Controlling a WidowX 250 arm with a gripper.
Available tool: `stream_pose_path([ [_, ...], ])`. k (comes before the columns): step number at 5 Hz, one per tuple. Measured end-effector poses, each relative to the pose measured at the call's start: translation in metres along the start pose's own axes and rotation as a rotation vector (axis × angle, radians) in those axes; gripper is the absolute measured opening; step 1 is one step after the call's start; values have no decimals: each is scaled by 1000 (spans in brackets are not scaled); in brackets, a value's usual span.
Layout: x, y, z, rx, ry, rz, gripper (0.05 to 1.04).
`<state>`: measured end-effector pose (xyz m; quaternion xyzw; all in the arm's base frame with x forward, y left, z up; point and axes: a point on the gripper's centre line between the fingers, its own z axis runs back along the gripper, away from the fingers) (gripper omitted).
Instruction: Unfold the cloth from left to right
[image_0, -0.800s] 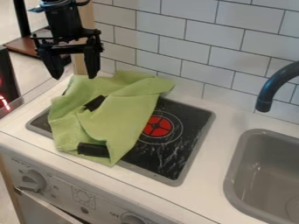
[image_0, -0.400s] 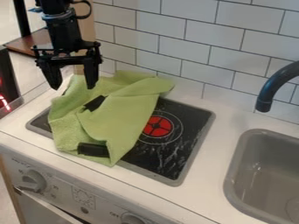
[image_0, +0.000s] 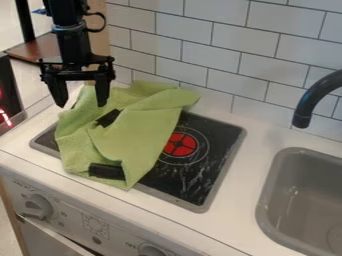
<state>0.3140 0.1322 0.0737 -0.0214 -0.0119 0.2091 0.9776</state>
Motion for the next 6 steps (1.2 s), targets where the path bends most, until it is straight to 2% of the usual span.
stream_pose_path([
  [1,8,-6,-8,63,-38,-14,999],
  [2,10,-8,-14,85,-38,-23,999],
  [4,5,-17,-25,100,-18,-56,999],
  [5,3,-15,-38,113,18,-55,999],
  [6,3,-15,-40,113,30,-60,999],
])
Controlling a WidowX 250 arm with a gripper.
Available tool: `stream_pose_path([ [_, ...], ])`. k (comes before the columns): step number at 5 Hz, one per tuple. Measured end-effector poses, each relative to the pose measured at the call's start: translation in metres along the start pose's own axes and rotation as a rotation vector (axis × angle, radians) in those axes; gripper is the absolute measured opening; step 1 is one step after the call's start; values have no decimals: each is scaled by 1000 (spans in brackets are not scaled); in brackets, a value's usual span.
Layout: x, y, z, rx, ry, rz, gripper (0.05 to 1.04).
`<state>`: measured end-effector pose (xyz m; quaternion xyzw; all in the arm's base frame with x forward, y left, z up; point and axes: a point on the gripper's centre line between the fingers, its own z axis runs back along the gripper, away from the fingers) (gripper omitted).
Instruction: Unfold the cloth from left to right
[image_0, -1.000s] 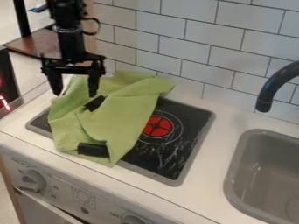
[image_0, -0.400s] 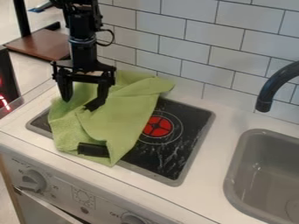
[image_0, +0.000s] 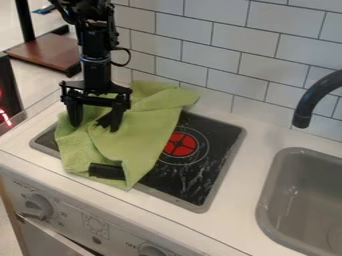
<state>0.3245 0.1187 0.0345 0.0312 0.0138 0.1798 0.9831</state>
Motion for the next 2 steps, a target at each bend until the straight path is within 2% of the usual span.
stream_pose_path([
  [1,5,0,-2,-3,14,-2,999],
  [2,5,-1,-1,-3,11,0,941],
])
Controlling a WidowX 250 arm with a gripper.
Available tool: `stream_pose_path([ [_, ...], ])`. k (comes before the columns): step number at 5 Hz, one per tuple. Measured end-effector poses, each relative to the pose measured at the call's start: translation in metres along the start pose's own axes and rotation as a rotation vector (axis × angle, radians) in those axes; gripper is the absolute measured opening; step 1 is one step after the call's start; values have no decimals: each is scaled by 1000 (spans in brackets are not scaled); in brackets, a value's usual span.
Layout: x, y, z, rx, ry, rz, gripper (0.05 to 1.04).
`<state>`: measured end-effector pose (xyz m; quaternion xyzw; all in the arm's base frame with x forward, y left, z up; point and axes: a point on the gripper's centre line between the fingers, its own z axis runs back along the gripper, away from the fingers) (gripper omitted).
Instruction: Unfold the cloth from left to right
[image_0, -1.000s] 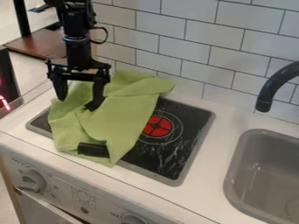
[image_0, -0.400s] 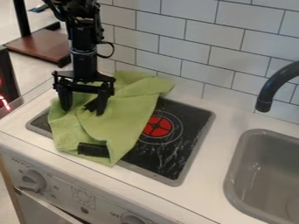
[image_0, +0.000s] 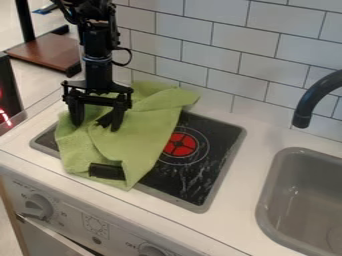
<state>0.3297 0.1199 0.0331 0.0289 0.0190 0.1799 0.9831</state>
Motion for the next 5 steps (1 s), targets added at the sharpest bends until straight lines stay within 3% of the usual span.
stream_pose_path([
  [2,3,-2,-1,-11,-18,1,345],
  [3,3,-2,-1,-12,-18,1,156],
  [4,4,-2,0,-16,-23,7,61],
  [5,3,-3,-1,-17,-23,5,50],
])
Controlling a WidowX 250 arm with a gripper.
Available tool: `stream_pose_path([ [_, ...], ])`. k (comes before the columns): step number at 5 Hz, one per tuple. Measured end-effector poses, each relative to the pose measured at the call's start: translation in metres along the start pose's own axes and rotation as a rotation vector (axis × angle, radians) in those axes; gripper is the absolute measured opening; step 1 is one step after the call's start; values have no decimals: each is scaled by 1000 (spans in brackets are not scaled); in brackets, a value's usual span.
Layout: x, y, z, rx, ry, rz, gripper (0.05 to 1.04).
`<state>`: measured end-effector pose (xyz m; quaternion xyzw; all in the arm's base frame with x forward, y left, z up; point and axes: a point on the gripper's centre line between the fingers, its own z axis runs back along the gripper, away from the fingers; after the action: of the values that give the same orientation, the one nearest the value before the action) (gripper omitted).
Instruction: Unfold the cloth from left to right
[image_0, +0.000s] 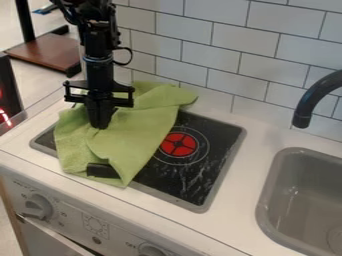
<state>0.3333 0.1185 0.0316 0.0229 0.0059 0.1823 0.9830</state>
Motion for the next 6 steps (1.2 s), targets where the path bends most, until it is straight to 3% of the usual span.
stream_pose_path([
  [1,0,1,0,0,3,3,50],
  [2,-7,0,19,-4,14,11,50],
  [4,-33,-25,58,-101,27,-67,50],
  [6,-56,-69,57,-132,87,-170,50],
])
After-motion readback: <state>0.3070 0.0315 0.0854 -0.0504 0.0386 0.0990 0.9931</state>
